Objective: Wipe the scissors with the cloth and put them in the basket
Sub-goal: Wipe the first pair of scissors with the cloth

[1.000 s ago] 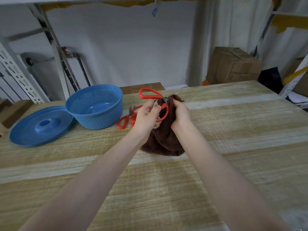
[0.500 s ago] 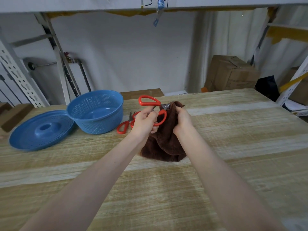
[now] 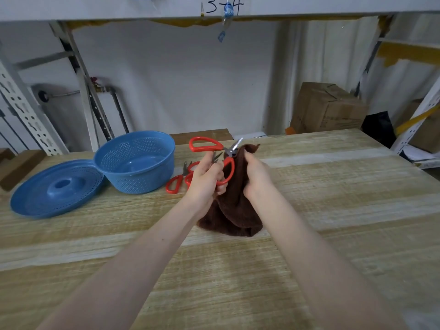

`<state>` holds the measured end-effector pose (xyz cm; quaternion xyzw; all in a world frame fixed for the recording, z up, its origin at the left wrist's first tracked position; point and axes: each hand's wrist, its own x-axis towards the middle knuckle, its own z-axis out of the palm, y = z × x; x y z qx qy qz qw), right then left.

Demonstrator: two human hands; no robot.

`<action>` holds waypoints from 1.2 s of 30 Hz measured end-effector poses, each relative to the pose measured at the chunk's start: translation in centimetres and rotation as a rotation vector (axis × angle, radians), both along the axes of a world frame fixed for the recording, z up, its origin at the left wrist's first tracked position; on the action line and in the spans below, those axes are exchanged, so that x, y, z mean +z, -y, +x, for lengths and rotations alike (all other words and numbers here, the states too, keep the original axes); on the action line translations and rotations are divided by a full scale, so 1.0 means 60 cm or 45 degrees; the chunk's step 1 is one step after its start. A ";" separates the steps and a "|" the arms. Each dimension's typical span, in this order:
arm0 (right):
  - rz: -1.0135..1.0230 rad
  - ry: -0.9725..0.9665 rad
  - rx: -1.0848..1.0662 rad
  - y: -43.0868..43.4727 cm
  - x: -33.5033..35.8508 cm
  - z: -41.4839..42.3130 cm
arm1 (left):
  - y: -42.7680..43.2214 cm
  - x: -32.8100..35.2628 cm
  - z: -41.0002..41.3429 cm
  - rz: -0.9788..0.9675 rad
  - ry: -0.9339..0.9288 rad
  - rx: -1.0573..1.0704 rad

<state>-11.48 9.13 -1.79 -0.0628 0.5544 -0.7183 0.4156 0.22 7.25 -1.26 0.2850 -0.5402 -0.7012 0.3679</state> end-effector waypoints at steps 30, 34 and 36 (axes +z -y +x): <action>0.107 -0.522 0.341 -0.025 -0.002 -0.009 | 0.062 0.023 0.039 -0.371 0.886 -0.032; 0.083 -0.319 0.112 -0.029 -0.010 0.007 | 0.060 0.020 0.034 -0.488 0.944 0.045; 0.069 -0.228 -0.044 -0.030 -0.011 0.011 | 0.059 0.024 0.033 -0.519 0.954 0.050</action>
